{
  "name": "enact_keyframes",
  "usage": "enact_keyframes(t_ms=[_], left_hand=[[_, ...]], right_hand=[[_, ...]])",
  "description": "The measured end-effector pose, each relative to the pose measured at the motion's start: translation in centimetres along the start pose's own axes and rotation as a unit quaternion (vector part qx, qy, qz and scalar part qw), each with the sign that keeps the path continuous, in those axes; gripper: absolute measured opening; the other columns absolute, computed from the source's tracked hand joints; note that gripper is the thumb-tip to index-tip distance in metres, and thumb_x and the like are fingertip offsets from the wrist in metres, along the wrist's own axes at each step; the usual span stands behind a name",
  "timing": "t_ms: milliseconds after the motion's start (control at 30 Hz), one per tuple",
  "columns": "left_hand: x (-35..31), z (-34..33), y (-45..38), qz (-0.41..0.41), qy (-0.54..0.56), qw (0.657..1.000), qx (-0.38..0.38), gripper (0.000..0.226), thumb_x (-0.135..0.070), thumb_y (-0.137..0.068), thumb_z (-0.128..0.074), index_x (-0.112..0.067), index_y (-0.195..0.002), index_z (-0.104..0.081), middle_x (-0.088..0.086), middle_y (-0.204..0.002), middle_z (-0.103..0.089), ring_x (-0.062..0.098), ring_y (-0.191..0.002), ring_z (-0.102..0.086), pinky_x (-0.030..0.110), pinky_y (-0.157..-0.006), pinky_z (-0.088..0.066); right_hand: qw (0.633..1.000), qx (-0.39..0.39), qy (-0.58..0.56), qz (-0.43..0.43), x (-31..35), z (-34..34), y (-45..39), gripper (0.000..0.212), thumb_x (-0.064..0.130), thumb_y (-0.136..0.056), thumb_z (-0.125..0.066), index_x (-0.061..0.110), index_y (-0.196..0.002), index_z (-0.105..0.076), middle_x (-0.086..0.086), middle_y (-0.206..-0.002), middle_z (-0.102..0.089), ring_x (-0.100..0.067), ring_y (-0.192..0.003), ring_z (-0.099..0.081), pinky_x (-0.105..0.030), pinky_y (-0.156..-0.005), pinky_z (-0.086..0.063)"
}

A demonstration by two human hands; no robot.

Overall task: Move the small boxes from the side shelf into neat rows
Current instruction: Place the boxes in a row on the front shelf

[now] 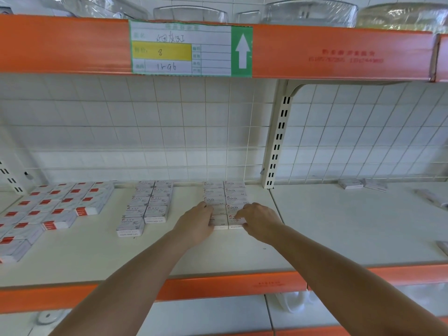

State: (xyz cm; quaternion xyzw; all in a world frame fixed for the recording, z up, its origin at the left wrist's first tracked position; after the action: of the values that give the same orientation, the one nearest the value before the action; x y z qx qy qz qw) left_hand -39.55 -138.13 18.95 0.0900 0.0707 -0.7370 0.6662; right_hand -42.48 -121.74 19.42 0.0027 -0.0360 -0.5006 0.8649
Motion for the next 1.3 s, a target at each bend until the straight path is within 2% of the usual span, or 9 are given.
enact_keyframes(t_ms=[267,500,633,867,1133,1300], left_hand=[[-0.3,0.2,0.1,0.007,-0.003,1.000,-0.003,0.025,-0.020,-0.092,-0.049,-0.009,-0.114,-0.054,0.005,-0.120,-0.048,0.025,-0.105,-0.055,0.033,-0.084,-0.045],[-0.9,1.0,0.1,0.010,-0.074,0.997,-0.008,0.031,-0.029,-0.090,-0.050,-0.015,-0.118,-0.053,0.002,-0.121,-0.051,0.023,-0.111,-0.051,0.032,-0.085,-0.041],[-1.9,1.7,0.1,-0.012,-0.077,0.997,-0.015,0.036,-0.030,-0.091,-0.048,-0.016,-0.125,-0.050,0.002,-0.126,-0.050,0.024,-0.117,-0.049,0.034,-0.088,-0.040],[-3.5,2.3,0.2,-0.059,-0.076,0.995,-0.026,0.029,-0.029,-0.092,-0.048,-0.013,-0.116,-0.052,0.004,-0.118,-0.052,0.026,-0.111,-0.053,0.031,-0.081,-0.041],[-5.0,1.7,-0.2,-0.107,-0.069,0.991,-0.036,0.029,-0.031,-0.093,-0.048,-0.012,-0.114,-0.054,0.004,-0.116,-0.055,0.026,-0.108,-0.055,0.034,-0.081,-0.044],[-6.4,2.2,-1.0,-0.124,-0.080,0.989,-0.030,0.029,-0.030,-0.093,-0.046,-0.012,-0.115,-0.054,0.004,-0.118,-0.055,0.027,-0.107,-0.056,0.033,-0.079,-0.043]], right_hand=[[1.000,0.000,-0.004,-0.003,0.2,0.1,0.1,0.041,0.014,-0.095,-0.046,0.027,-0.133,-0.055,0.000,-0.128,-0.055,-0.022,-0.117,-0.051,-0.035,-0.089,-0.047],[1.000,-0.002,-0.003,-0.020,0.6,1.0,1.3,0.045,0.009,-0.091,-0.048,0.022,-0.135,-0.050,-0.002,-0.129,-0.053,-0.024,-0.116,-0.053,-0.035,-0.088,-0.047],[0.999,-0.002,-0.004,-0.038,0.5,1.8,2.2,0.047,0.014,-0.092,-0.050,0.022,-0.138,-0.046,-0.002,-0.130,-0.052,-0.024,-0.117,-0.053,-0.035,-0.092,-0.047],[0.997,-0.018,-0.010,-0.068,0.4,2.3,3.5,0.045,0.019,-0.093,-0.048,0.023,-0.138,-0.045,-0.001,-0.129,-0.054,-0.025,-0.114,-0.056,-0.034,-0.089,-0.046],[0.994,-0.027,-0.004,-0.110,-0.7,2.4,4.5,0.044,0.022,-0.095,-0.048,0.022,-0.139,-0.040,-0.004,-0.127,-0.055,-0.027,-0.112,-0.057,-0.034,-0.085,-0.047],[0.991,-0.030,-0.008,-0.129,-1.6,2.8,5.4,0.045,0.024,-0.096,-0.047,0.023,-0.141,-0.039,-0.003,-0.134,-0.052,-0.028,-0.117,-0.055,-0.034,-0.089,-0.046]])
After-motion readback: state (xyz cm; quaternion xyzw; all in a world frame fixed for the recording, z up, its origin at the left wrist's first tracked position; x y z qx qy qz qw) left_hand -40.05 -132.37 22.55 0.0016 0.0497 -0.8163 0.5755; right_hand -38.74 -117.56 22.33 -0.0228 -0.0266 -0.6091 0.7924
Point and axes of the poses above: each hand's wrist, its own y-axis away from the middle knuckle, its own z-axis out of the back of the hand, x = y × z, the point moved 4 cm from there along -y, towards the middle knuckle
